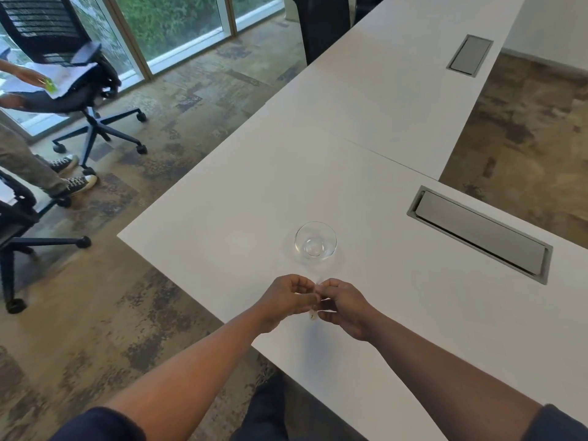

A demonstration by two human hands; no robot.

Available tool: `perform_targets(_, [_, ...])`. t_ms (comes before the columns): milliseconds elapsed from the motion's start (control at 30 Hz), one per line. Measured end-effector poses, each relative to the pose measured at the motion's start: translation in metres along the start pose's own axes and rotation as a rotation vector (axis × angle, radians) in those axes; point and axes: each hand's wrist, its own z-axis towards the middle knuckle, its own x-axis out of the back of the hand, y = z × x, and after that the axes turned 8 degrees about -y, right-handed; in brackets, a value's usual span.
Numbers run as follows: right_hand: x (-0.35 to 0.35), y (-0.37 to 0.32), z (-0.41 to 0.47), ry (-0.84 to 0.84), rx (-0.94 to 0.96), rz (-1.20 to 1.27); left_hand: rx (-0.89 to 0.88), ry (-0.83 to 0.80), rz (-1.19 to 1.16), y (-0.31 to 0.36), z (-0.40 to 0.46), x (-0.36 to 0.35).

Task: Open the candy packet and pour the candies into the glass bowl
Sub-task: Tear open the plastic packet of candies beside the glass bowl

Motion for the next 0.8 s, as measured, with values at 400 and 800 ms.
perform_targets(400, [0.002,0.007,0.002,0.037,0.044,-0.025,0.012,0.086,0.087,0.001,0.003,-0.001])
perform_targets(800, [-0.003,0.014,0.005,0.06,0.037,-0.111,-0.013,0.217,0.276,-0.001,0.005,-0.011])
